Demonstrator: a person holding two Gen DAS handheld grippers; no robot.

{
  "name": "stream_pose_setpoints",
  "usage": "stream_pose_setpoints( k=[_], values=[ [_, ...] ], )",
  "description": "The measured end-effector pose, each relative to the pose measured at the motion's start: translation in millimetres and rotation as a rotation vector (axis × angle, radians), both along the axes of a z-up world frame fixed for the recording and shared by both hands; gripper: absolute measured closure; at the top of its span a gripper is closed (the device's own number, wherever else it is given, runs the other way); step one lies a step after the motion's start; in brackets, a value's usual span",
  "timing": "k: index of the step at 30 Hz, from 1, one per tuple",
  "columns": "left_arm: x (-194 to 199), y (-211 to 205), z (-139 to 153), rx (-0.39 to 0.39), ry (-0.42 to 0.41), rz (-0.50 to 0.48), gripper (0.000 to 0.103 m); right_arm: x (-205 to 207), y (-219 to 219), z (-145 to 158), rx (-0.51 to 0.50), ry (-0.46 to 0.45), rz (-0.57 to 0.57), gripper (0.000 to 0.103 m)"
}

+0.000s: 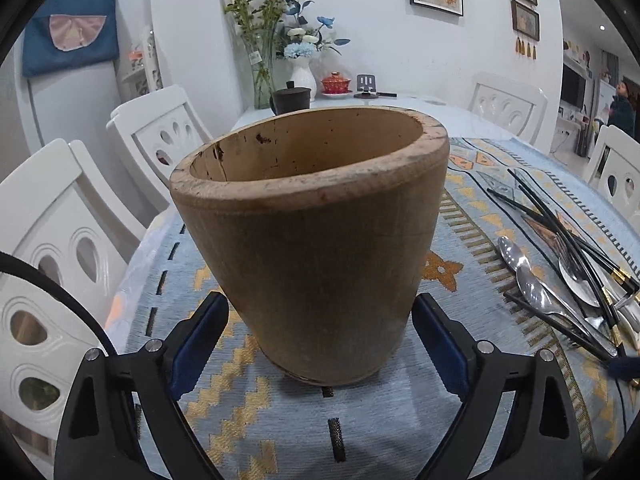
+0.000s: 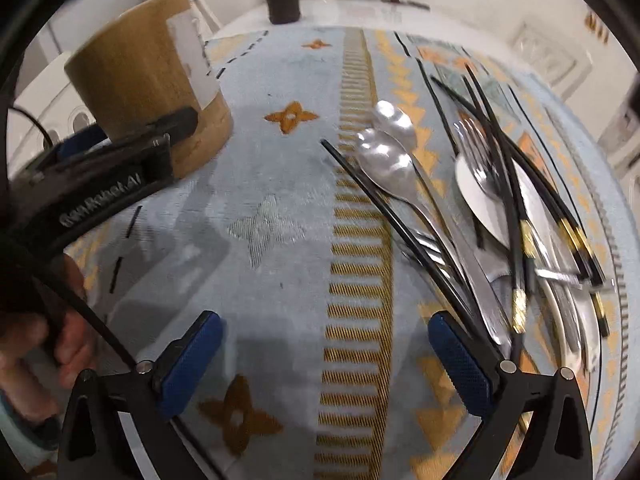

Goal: Organize utensils
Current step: 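Set the wooden cup down on the runner near the utensils with the left gripper, then lower the right gripper onto the pile and grasp a black chopstick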

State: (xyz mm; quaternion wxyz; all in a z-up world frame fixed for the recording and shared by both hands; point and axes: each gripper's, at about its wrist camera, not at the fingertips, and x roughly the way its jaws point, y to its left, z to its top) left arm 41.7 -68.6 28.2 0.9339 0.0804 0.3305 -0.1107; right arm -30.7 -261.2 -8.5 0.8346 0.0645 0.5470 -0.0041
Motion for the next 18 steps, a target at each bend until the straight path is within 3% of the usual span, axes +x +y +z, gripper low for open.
stream_pose_setpoints(
  k=[7, 13, 14, 15, 18],
  values=[
    [0, 0, 1, 0.011, -0.006, 0.005, 0.009, -14, -51, 48, 0.009, -0.063, -0.141, 0.005],
    [2, -2, 2, 0.024, -0.006, 0.018, 0.006, 1, -97, 63, -0.002, -0.07, -0.243, 0.005],
    [3, -1, 2, 0.024, -0.005, 0.019, 0.006, 7, -103, 66, -0.002, -0.067, -0.252, 0.009],
    [3, -1, 2, 0.024, -0.005, 0.019, 0.005, 6, -107, 66, 0.003, -0.069, -0.253, 0.021],
    [3, -1, 2, 0.029, -0.009, 0.019, 0.005, 22, -125, 70, 0.05, -0.061, -0.271, 0.044]
  ],
)
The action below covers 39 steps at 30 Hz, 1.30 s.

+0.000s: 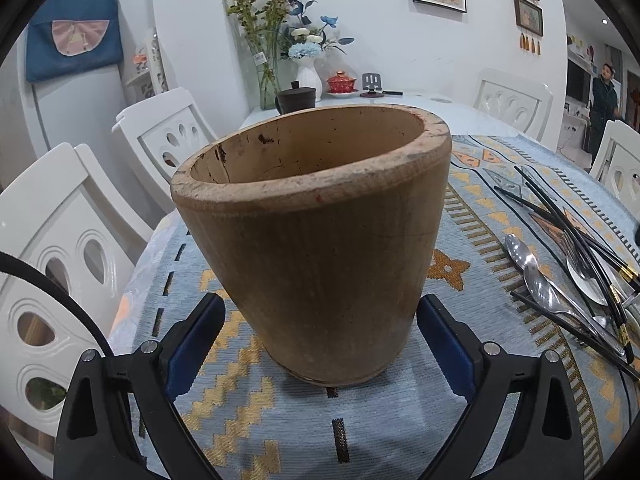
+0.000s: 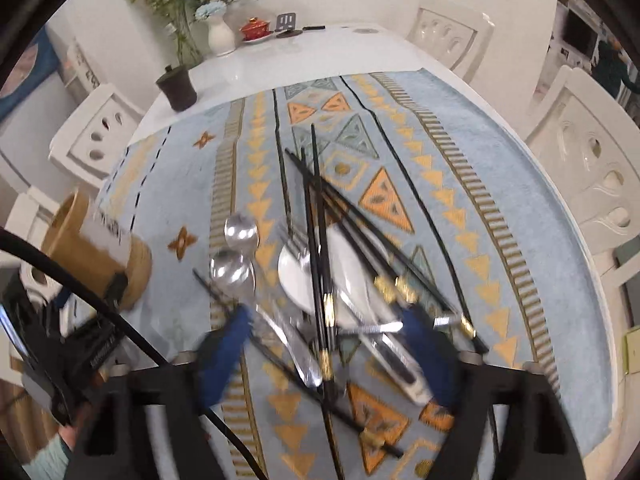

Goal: Organize utensils
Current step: 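Lower the right gripper onto the pile and grasp a black chopstick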

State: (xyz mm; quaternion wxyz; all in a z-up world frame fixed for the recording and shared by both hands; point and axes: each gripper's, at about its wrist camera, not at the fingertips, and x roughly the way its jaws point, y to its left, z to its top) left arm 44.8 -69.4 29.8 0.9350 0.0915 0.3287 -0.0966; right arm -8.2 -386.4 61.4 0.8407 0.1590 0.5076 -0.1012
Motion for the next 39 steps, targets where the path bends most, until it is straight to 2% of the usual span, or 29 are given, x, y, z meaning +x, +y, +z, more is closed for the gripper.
stream_pose_setpoints(
  k=[2, 5, 7, 9, 12, 21, 26, 29, 31, 33, 34, 39],
  values=[
    [0, 0, 0, 0.001, 0.0, 0.0, 0.005, 7, -14, -1, 0.054, -0.003, -0.017, 0.052],
    [0, 0, 0, 0.003, -0.001, 0.0, 0.005, 32, -29, -7, 0.117, 0.01, -0.022, 0.056],
    [0, 0, -1, 0.007, 0.0, 0.002, 0.004, 44, -32, -9, 0.104, 0.017, -0.008, 0.06],
    [1, -1, -2, 0.02, 0.007, 0.006, 0.004, 59, -34, -14, 0.087, 0.033, 0.021, 0.069],
    [3, -3, -4, 0.039, 0.017, 0.009, 0.003, 77, -36, -22, 0.095, 0.049, 0.06, 0.075],
    [2, -6, -6, 0.066, 0.014, 0.018, 0.001, 108, -39, -35, 0.119, 0.099, 0.175, 0.077],
    [3, -6, -6, 0.067, 0.023, 0.016, 0.001, 104, -40, -25, 0.169, 0.081, 0.182, 0.077],
    [6, -3, -6, 0.05, 0.041, 0.012, 0.001, 93, -34, -13, 0.179, 0.024, 0.167, 0.077],
    [5, -3, -5, 0.051, 0.041, 0.016, 0.001, 83, -25, -6, 0.169, -0.008, 0.151, 0.072],
    [3, -4, -5, 0.057, 0.036, 0.02, 0.001, 74, -14, -2, 0.169, -0.037, 0.15, 0.051],
    [3, -4, -5, 0.056, 0.034, 0.02, 0.001, 70, -8, 0, 0.162, -0.049, 0.154, 0.046],
    [3, 1, -7, 0.034, 0.051, 0.022, 0.001, 50, 29, 2, 0.055, -0.056, 0.205, 0.044]
  ],
)
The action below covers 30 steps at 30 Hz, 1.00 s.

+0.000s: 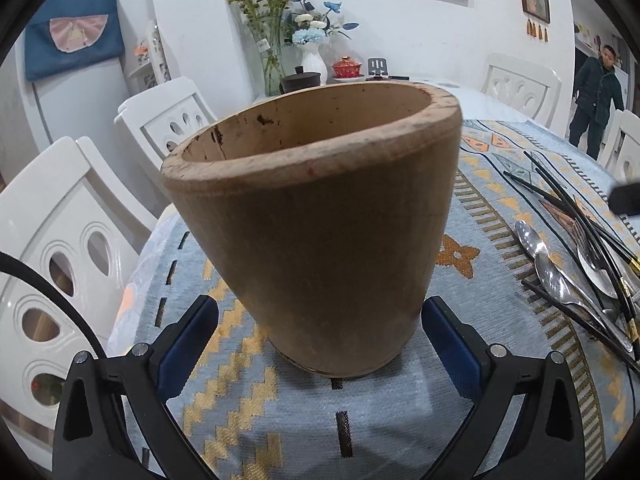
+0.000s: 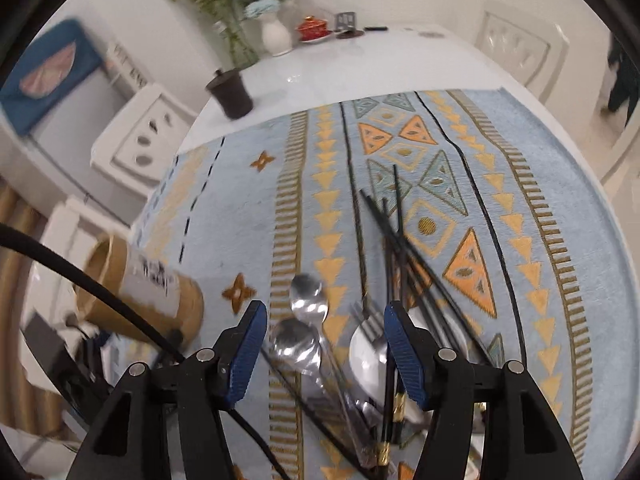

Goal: Organize utensils
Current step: 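Lower the right gripper onto the pile and grasp a black chopstick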

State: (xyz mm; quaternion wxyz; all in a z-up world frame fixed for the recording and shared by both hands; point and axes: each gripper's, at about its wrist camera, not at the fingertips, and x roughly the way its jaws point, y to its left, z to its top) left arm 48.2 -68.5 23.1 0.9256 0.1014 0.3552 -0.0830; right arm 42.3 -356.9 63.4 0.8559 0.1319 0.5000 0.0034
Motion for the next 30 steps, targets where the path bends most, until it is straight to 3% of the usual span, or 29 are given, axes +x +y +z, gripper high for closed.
stream_pose_setpoints(
  k=[9, 15, 30],
  values=[
    [2, -2, -4, -0.005, 0.028, -0.005, 0.0, -24, 26, -4, -0.13, 0.03, 0.026, 0.041],
    [3, -3, -5, -0.012, 0.04, -0.006, 0.0, -31, 28, -4, -0.124, 0.04, -0.003, 0.041],
    [5, -4, -7, -0.013, 0.052, -0.007, 0.0, -29, 48, -8, -0.222, 0.048, 0.024, 0.037]
  ],
)
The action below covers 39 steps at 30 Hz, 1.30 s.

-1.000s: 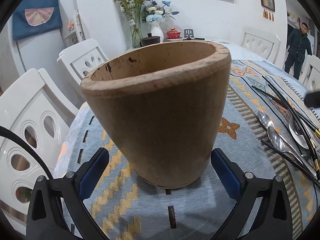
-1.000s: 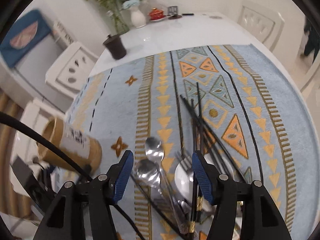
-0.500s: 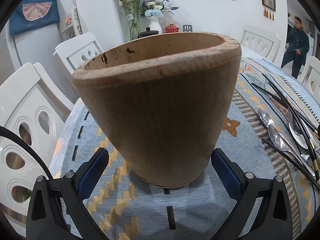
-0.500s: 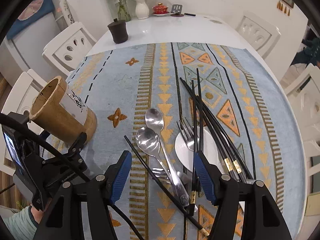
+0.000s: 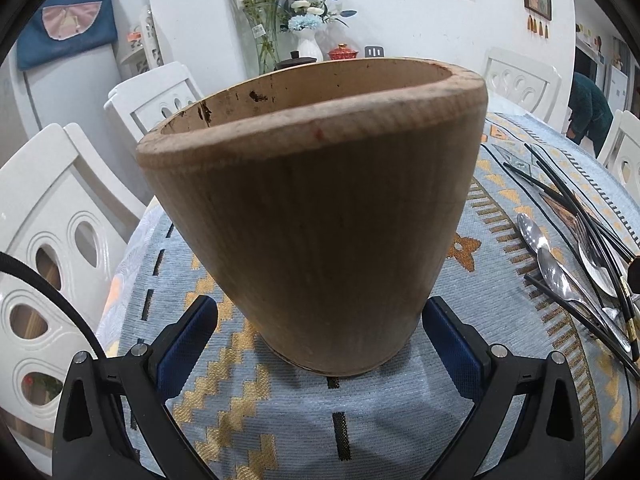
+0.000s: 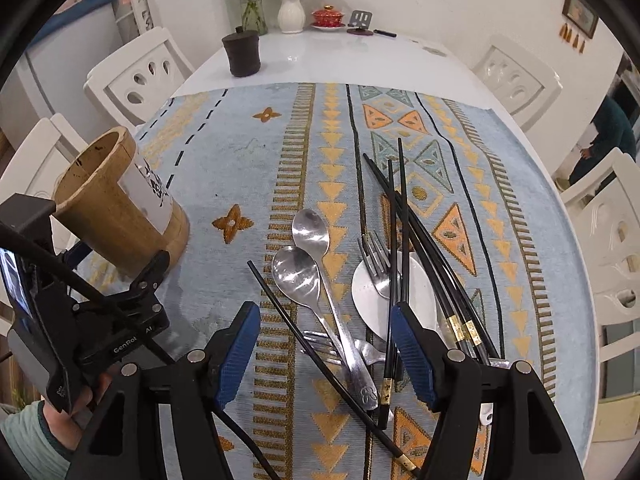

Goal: Organize utensils
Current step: 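Lower the right gripper onto the pile and grasp a black chopstick, then lift the black chopstick with the right gripper toward the wooden cup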

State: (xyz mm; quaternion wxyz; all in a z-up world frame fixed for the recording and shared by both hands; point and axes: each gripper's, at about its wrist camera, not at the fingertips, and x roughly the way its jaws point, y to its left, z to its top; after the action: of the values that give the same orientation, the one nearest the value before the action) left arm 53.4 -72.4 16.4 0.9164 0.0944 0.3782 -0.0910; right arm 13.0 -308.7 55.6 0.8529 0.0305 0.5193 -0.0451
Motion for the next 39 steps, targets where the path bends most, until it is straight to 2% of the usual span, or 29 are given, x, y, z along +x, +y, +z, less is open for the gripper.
stream_pose_setpoints(
  k=[8, 11, 14, 16, 17, 19, 24, 26, 39],
  values=[
    [1, 0, 0, 0.002, 0.001, 0.0, 0.0, 7, -8, -3, 0.015, 0.005, -0.012, 0.037],
    [1, 0, -1, 0.005, 0.002, 0.0, 0.0, 12, -27, -2, 0.056, -0.005, -0.063, 0.037],
    [1, 0, -2, 0.009, 0.004, 0.0, 0.0, 19, -58, -5, 0.15, -0.011, -0.142, 0.038],
    [1, -1, -3, 0.009, 0.005, 0.001, 0.0, 26, -74, -7, 0.198, -0.015, -0.189, 0.045],
    [1, -1, -3, 0.008, 0.006, 0.001, 0.0, 29, -80, -8, 0.214, -0.014, -0.205, 0.052],
    [2, -1, -3, 0.008, 0.008, 0.0, 0.0, 37, -90, -11, 0.229, -0.011, -0.234, 0.058],
    [3, -1, -3, 0.008, 0.01, 0.0, 0.0, 60, -97, -21, 0.176, 0.017, -0.236, 0.078],
    [3, -1, -3, 0.008, 0.011, 0.0, 0.0, 68, -97, -25, 0.173, 0.029, -0.232, 0.082],
    [6, 0, -4, 0.01, 0.017, -0.002, 0.0, 101, -96, -46, 0.163, 0.078, -0.178, 0.084]
  ],
)
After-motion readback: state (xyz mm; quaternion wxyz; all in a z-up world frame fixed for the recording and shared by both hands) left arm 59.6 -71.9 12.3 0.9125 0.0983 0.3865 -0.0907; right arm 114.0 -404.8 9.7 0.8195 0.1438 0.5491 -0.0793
